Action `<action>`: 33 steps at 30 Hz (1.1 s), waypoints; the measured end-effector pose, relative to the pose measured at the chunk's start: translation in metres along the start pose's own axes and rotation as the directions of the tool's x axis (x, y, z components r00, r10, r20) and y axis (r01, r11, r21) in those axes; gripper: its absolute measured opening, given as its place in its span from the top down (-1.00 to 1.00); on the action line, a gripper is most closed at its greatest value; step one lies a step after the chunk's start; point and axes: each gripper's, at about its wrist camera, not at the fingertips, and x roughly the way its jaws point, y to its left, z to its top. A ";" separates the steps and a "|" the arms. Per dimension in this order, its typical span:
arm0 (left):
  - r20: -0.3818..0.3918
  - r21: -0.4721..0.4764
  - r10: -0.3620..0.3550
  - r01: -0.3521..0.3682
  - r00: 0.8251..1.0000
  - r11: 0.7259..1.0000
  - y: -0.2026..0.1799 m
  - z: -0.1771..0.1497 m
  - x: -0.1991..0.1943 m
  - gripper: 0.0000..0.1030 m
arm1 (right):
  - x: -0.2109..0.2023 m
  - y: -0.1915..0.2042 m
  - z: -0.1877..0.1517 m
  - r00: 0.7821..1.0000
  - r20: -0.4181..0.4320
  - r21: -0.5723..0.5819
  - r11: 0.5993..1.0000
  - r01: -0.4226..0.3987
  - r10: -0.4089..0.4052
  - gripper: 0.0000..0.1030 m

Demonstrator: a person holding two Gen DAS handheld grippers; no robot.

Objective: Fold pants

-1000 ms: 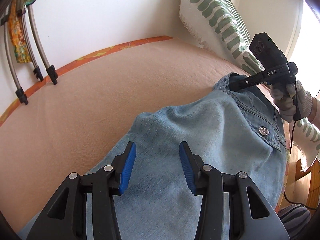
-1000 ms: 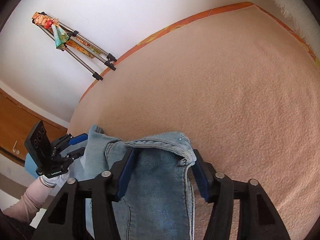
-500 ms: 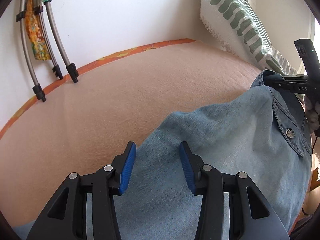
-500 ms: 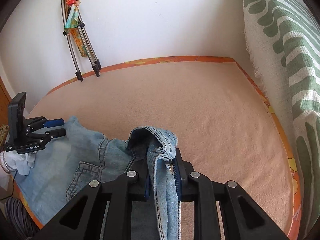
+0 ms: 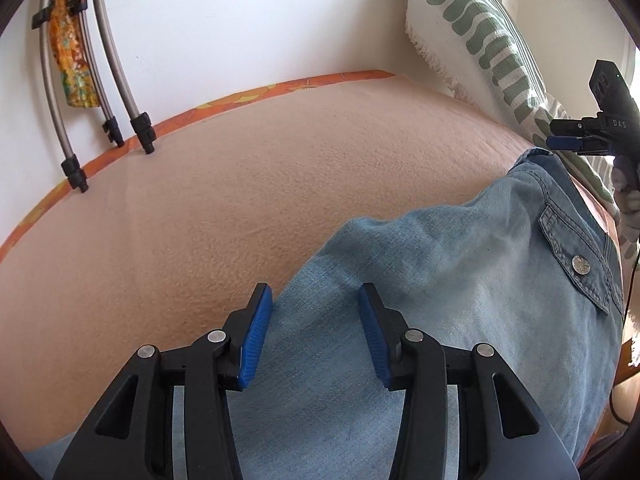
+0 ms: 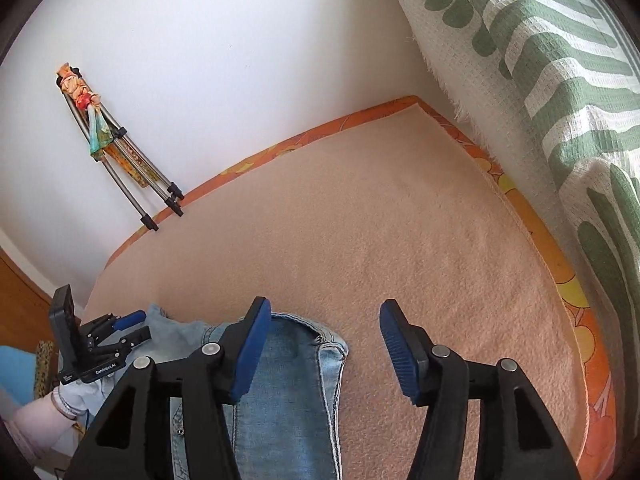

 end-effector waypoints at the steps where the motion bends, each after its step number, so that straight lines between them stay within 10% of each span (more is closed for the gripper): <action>1: 0.002 -0.001 0.000 0.000 1.000 1.000 0.001 0.000 0.000 0.15 | 0.007 -0.004 0.002 0.999 -0.024 0.007 1.000 -0.024 0.024 -0.45; 9: -0.006 0.004 -0.002 0.002 1.000 1.000 0.000 0.000 0.001 0.15 | 0.050 -0.003 -0.019 0.985 -0.090 -0.046 0.987 -0.154 0.150 -0.39; 14: -0.009 0.001 0.002 -0.002 1.000 1.000 0.001 0.001 0.002 0.15 | 0.042 0.019 -0.033 0.972 -0.087 -0.043 0.973 -0.225 0.221 0.62; 17: -0.006 -0.013 0.011 -0.011 1.000 1.000 0.004 0.001 0.001 0.15 | -0.003 0.033 -0.037 0.979 0.063 -0.038 0.981 -0.192 0.194 0.76; 20: -0.003 -0.018 0.013 -0.013 1.000 1.000 0.005 0.000 0.001 0.05 | -0.027 0.049 -0.043 0.988 0.132 -0.079 0.994 -0.069 0.079 0.78; 24: -0.018 -0.024 0.026 -0.027 0.999 0.999 0.006 0.001 0.004 0.05 | 0.014 0.039 -0.038 0.997 0.021 -0.078 0.995 0.069 -0.067 0.74; 26: -0.006 -0.017 0.052 -0.052 0.999 0.998 0.007 0.000 -0.001 0.05 | 0.031 0.028 -0.035 0.985 -0.030 -0.090 0.982 0.167 -0.170 0.40; 33: 0.026 -0.119 0.090 -0.087 0.996 0.989 0.043 -0.015 -0.051 0.05 | -0.007 0.036 -0.027 0.973 0.024 -0.124 0.965 0.231 -0.230 0.01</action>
